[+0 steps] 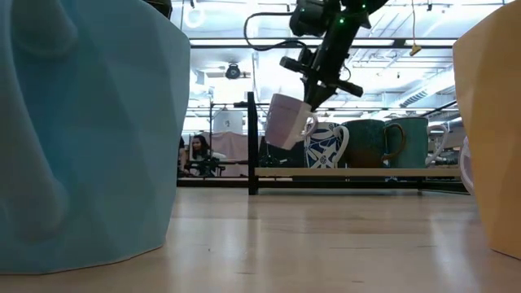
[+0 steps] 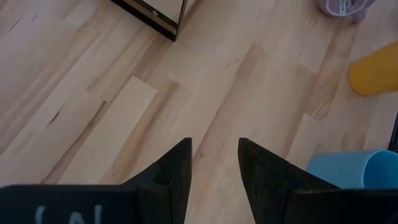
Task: Place coffee mugs
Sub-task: Put the purple mug on the shelf
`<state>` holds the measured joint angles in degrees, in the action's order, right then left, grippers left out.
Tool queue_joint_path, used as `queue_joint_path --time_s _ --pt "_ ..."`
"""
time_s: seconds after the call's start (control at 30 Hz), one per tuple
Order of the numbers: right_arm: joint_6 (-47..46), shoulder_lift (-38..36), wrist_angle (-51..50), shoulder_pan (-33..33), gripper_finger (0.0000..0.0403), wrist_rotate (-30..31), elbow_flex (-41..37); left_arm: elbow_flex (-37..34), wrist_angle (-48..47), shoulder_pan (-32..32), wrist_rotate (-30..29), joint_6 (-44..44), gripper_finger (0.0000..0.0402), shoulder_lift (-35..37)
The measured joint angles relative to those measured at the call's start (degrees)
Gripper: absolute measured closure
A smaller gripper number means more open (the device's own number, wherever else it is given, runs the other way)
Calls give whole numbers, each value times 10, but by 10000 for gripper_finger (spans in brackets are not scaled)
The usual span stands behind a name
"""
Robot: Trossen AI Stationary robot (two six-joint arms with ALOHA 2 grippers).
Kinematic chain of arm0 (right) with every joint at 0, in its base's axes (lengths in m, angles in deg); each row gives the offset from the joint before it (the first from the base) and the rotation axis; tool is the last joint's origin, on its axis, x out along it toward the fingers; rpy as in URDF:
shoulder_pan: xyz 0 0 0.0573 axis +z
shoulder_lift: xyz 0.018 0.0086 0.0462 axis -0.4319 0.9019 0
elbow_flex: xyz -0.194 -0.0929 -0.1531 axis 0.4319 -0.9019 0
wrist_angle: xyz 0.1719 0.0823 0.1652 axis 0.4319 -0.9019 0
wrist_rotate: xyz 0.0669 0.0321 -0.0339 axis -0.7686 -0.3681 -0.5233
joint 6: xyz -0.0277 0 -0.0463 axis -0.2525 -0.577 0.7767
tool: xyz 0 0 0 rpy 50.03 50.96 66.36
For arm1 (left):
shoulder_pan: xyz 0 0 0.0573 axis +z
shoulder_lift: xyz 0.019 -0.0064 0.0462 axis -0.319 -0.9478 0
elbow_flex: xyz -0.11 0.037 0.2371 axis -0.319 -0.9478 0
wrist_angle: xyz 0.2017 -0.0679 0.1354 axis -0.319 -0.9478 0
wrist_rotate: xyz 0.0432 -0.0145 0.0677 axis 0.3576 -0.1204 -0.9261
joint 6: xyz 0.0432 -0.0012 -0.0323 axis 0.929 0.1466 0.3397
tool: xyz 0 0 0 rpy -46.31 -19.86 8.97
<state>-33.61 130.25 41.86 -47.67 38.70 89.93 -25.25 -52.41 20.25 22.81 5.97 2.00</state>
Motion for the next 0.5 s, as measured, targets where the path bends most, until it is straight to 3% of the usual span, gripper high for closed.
queue_joint_path --time_s 0.5 --pt "-1 49 -1 5 376 -7 0 0 9 0 0 1 264 0"
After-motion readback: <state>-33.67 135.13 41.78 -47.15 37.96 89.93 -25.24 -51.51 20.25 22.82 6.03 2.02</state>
